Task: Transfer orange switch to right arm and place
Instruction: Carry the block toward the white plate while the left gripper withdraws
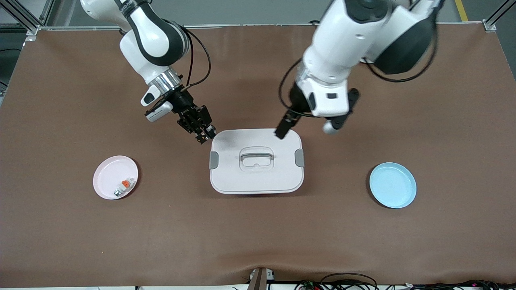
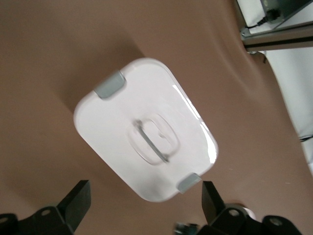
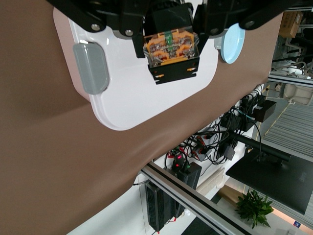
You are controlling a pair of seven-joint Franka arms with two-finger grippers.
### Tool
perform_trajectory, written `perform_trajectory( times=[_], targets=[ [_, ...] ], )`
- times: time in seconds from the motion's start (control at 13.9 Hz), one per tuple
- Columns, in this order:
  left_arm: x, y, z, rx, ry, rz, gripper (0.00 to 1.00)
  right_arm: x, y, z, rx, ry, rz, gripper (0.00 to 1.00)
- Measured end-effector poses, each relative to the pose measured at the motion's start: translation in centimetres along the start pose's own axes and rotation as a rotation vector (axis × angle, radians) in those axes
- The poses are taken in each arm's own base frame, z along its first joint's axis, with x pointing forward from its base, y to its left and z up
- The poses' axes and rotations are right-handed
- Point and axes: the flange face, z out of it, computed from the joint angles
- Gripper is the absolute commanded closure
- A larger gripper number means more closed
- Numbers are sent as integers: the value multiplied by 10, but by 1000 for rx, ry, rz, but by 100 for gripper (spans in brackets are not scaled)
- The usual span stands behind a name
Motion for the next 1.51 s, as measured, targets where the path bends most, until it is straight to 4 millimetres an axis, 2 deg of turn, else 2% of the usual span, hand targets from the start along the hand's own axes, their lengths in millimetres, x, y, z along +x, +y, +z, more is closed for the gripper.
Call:
perform_trajectory(
  times=[0.22,0.58,0.86,1.01,1.3,1.51],
  targets=[
    [57,-21,0,124,62,44,0,8,1,-1,5,11,-2,100],
    [94,-46,18,387,240,399,0,12,2,-2,6,15,-4,100],
    [149,-64,13,486,187,640,0,17,-2,-2,18,19,-17,100],
    [160,-68,14,503,160,713,0,23,-7,0,28,2,-12,100],
    [169,-69,23,527,123,795,0,35,-31,5,37,-80,63,100],
    [171,-68,33,539,110,808,0,45,-32,9,-2,-161,79,100]
  ],
)
